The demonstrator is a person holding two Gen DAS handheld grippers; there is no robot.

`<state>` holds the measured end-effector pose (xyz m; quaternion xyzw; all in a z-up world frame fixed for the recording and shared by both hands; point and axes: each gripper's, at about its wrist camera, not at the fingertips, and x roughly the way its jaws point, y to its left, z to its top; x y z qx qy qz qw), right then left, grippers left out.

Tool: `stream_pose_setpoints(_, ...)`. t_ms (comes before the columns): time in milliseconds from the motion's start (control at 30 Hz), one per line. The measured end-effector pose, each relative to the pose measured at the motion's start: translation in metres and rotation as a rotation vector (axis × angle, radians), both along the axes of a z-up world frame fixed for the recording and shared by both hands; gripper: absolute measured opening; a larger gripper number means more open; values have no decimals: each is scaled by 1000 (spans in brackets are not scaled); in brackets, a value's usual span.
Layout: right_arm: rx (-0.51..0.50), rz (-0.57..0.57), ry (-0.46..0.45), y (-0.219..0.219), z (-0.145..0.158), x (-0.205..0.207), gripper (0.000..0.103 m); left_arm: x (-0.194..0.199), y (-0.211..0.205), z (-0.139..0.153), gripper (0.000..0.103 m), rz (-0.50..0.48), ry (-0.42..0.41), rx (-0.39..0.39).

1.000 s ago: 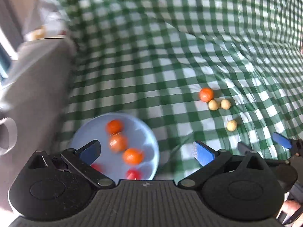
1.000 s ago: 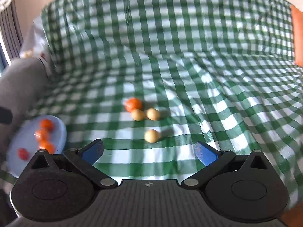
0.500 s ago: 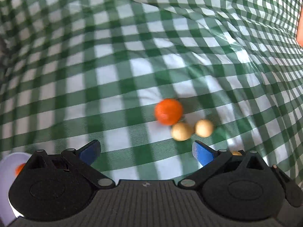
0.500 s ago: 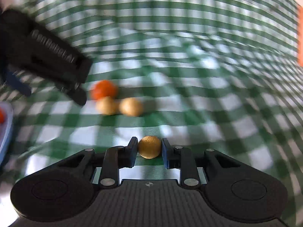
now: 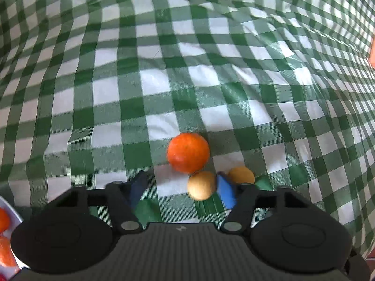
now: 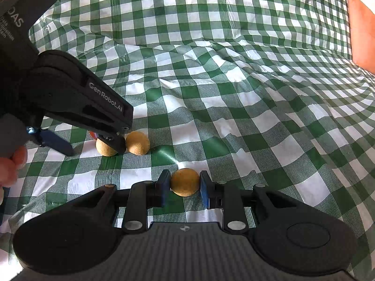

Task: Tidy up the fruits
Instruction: 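Grasp a yellow fruit with the right tool while the left tool grasps another, then carry both yellow fruits over the plate and open both tools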

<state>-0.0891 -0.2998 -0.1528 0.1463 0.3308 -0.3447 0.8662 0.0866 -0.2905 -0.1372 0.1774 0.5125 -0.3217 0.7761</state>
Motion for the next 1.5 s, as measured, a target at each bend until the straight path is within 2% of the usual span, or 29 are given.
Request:
stream_pose_setpoints(33,-2,0,0,1,0,0,28,-2,-1,1,44,-19,-13,-2)
stream_pose_setpoints(67,-4,4,1,0,-1,0,28,-3,-1,2,27,-36,-19,1)
stream_pose_setpoints(267,-9,7,-4,3,1,-1,28,-4,22,10,27,-24,9,-39)
stream_pose_setpoints(333,-13,7,-1,3,2,-1,28,-4,33,9,39,-31,31,-65)
stream_pose_setpoints(367,-15,7,1,5,2,-2,28,-4,37,8,51,-38,43,-71)
stream_pose_setpoints(400,-17,7,2,5,3,-2,28,-5,40,7,54,-46,48,-76)
stream_pose_setpoints(567,-28,12,9,6,3,-1,28,-10,44,2,59,-80,42,-82)
stream_pose_setpoints(633,-31,16,10,5,2,-1,28,-11,42,2,59,-90,30,-77)
stream_pose_setpoints(667,-31,16,10,5,2,-1,28,-11,41,2,53,-91,27,-78)
stream_pose_setpoints(700,-31,18,10,5,2,0,28,-11,40,2,26,-96,23,-81)
stream_pose_setpoints(833,-37,23,10,5,1,0,28,-12,40,6,27,-80,-14,-73)
stream_pose_setpoints(967,-22,14,-22,3,4,-3,28,-33,54,22,27,-61,-69,-59)
stream_pose_setpoints(1167,-44,40,-71,18,29,-20,28,-73,120,50,27,-27,-50,-82)
stream_pose_setpoints(1267,-6,88,-65,42,50,-35,28,-86,164,64,27,-12,-68,-68)
stream_pose_setpoints(1367,37,187,-56,78,66,-49,28,-91,206,75,27,28,-94,-30)
stream_pose_setpoints(1500,35,323,-37,127,77,-50,28,-81,253,88,27,122,-126,29)
